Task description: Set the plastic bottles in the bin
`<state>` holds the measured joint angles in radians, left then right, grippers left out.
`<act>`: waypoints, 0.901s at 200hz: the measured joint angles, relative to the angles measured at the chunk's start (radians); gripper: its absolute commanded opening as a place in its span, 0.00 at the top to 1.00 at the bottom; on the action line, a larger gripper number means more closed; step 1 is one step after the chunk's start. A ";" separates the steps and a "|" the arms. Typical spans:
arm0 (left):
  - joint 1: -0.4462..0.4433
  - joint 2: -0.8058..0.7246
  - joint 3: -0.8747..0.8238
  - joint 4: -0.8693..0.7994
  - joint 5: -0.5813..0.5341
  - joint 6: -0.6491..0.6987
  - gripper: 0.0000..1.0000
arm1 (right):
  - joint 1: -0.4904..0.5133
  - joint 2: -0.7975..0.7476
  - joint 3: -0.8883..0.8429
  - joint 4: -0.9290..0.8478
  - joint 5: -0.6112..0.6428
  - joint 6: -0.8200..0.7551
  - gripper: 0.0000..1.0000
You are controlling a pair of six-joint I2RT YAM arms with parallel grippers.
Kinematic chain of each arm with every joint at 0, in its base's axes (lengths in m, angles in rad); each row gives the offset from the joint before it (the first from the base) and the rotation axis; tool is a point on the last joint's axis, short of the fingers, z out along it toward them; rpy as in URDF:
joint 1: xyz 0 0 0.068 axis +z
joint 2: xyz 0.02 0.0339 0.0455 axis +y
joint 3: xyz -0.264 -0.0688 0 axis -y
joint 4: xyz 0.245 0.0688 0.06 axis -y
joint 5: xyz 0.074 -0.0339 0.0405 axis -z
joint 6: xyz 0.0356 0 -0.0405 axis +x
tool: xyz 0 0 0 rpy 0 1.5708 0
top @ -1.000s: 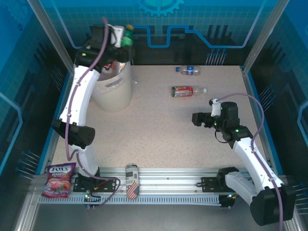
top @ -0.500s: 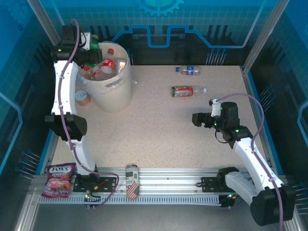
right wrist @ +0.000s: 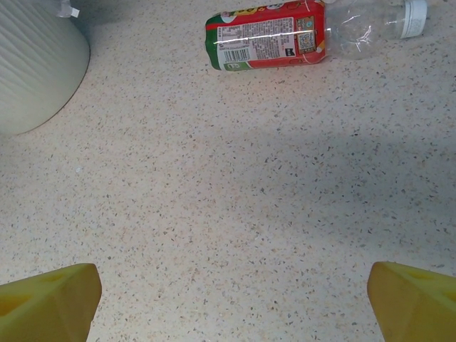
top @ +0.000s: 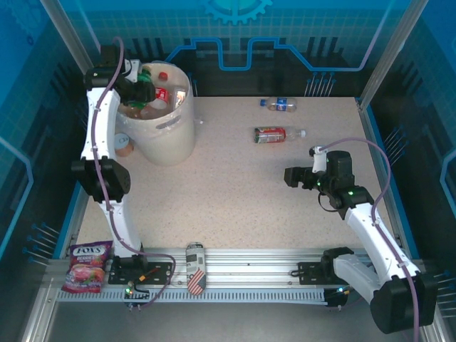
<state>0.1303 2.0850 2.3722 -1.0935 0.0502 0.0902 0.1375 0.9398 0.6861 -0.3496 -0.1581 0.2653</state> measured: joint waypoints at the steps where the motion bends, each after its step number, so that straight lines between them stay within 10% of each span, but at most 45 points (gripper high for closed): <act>1: 0.000 -0.002 -0.002 0.002 0.000 -0.002 0.24 | 0.000 0.000 0.000 0.000 0.000 0.000 0.03; 180: -0.132 -0.282 -0.150 0.083 -0.119 0.011 0.01 | 0.007 0.126 0.059 0.066 -0.007 0.026 0.05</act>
<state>-0.0013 1.8027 2.2223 -1.0107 -0.0689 0.1017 0.1444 1.0657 0.7448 -0.2832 -0.1650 0.2909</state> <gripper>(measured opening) 0.992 0.951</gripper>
